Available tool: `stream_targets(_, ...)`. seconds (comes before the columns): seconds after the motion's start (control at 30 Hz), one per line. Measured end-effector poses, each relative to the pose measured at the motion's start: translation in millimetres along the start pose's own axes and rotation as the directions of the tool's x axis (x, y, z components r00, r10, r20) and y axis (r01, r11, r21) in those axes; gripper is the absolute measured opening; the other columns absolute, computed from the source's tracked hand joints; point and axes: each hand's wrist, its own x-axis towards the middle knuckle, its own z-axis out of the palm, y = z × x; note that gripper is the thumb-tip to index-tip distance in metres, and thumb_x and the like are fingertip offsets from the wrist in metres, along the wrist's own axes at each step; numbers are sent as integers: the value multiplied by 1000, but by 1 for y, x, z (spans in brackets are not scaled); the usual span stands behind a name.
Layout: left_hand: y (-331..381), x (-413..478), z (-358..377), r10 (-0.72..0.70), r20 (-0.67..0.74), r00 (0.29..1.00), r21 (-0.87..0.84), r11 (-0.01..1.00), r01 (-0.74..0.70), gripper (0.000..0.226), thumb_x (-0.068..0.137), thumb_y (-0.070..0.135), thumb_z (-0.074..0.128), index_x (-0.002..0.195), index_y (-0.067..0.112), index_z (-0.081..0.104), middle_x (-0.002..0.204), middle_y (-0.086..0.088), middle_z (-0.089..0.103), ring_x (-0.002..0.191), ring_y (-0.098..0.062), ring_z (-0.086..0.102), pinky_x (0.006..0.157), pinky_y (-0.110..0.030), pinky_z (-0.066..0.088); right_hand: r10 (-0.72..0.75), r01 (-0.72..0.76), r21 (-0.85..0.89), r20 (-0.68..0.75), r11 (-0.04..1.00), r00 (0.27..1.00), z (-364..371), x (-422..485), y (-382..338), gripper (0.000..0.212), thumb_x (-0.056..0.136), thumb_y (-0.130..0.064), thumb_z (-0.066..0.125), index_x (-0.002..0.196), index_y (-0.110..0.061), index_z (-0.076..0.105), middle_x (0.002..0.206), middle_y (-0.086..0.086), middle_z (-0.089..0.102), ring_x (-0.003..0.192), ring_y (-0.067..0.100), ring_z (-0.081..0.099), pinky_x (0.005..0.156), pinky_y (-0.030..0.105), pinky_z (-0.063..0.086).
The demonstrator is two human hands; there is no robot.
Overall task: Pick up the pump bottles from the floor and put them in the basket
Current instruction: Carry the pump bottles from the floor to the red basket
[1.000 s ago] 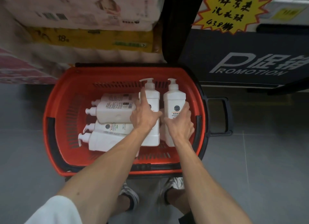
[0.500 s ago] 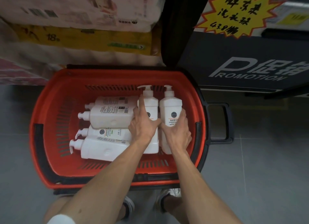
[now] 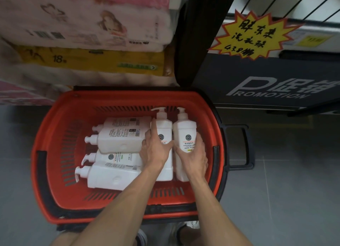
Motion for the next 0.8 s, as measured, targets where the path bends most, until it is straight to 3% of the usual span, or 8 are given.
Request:
stream_targets(0.2,11,1,-22,2,104,995,131,991,-16,92,80,47,76,152,36,20,138,-4,48,115,-34,59,83,-42,48,21,-21,3,52,1000,998,-13,-3,-6,85,76,-47,83,147,-35,39,130,-5,54,111,17,59,85,34,46)
stream_targets(0.3,25,-10,-64,93,135,986,260,957,-126,67,84,37,72,142,34,38,135,-4,51,115,-33,58,85,-42,48,31,-27,-51,86,998,996,-44,-15,-22,74,82,-34,80,146,-26,44,138,-1,52,119,21,59,89,31,43)
stream_targets(0.43,66,-46,-136,248,155,956,425,857,-291,63,85,39,73,139,27,43,132,-5,50,118,-31,50,83,-42,48,27,-8,-165,114,986,993,-109,-49,-59,60,84,-33,76,139,-29,52,135,-2,56,122,22,57,97,38,46)
stream_targets(0.63,142,-127,-240,513,207,833,552,642,-533,58,88,38,69,139,30,44,133,-2,50,122,-28,47,92,-43,44,41,-7,-286,111,958,993,-231,-111,-141,42,80,-38,69,120,-30,60,115,-1,61,109,26,62,86,36,48)
stream_targets(0.8,184,-187,-294,612,289,736,543,529,-652,51,87,33,69,133,26,49,126,-2,53,119,-28,49,91,-44,49,1,32,-378,87,925,996,-301,-157,-199,40,82,-39,66,120,-30,61,118,-1,63,111,27,63,90,38,50)
